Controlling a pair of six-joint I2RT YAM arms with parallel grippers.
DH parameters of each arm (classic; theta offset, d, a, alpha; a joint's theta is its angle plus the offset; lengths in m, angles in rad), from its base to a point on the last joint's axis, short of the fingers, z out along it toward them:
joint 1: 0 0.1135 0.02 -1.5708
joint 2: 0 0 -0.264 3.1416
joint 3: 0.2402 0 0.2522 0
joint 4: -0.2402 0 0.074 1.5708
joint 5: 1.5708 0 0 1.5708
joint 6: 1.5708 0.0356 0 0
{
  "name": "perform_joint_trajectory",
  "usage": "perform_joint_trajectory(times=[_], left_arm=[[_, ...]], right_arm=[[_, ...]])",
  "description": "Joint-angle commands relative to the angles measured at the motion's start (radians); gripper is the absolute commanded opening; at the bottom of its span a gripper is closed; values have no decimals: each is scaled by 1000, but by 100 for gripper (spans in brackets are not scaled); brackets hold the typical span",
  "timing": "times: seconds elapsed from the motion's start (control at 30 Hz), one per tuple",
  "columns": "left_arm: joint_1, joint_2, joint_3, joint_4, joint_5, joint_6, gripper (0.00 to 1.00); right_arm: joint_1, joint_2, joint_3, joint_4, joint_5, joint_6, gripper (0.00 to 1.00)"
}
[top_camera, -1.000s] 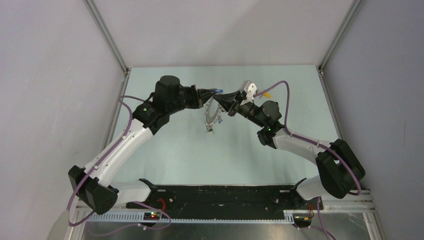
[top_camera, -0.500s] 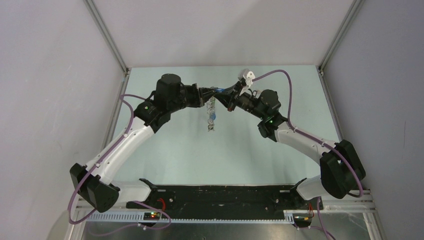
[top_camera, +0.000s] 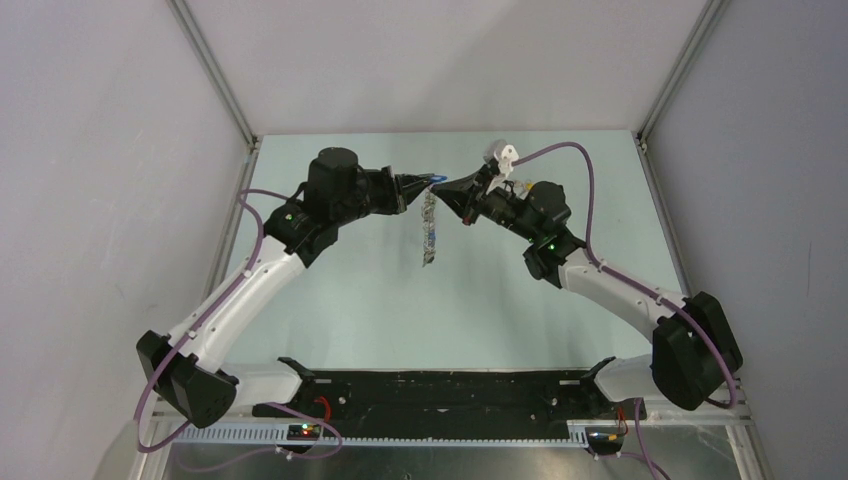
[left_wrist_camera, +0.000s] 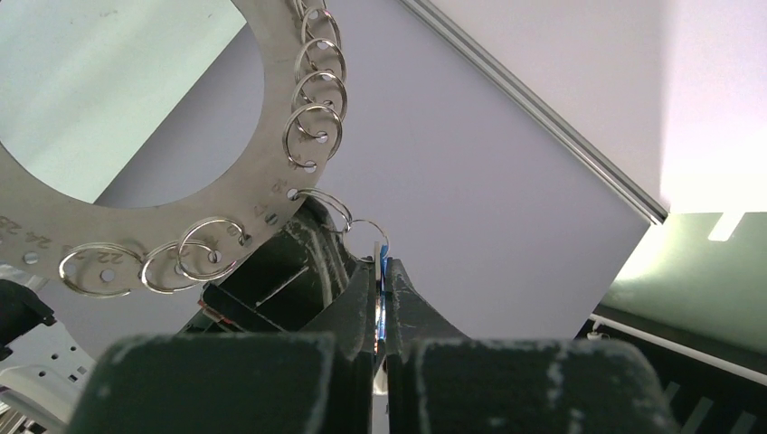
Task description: Remove the keys from the keyring
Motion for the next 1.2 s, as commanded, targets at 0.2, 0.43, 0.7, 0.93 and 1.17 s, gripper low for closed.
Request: perform_joint_trajectory(times=[0.2, 0.43, 0.7, 0.93, 1.17], left_arm=[[8, 7, 43, 45, 55, 14, 0], [8, 27, 54, 44, 62, 19, 0], [8, 35, 61, 45, 68, 30, 0], [8, 24, 52, 45, 74, 39, 0], [8, 20, 51, 46, 90, 59, 0]], right_arm=[[72, -60, -10, -20, 15, -363, 0], [104, -82, -13, -81, 48, -508, 0], [138, -85, -27, -83, 125, -574, 0], [129, -82, -27, -46, 145, -487, 0], [100, -77, -27, 2, 146, -369, 0]])
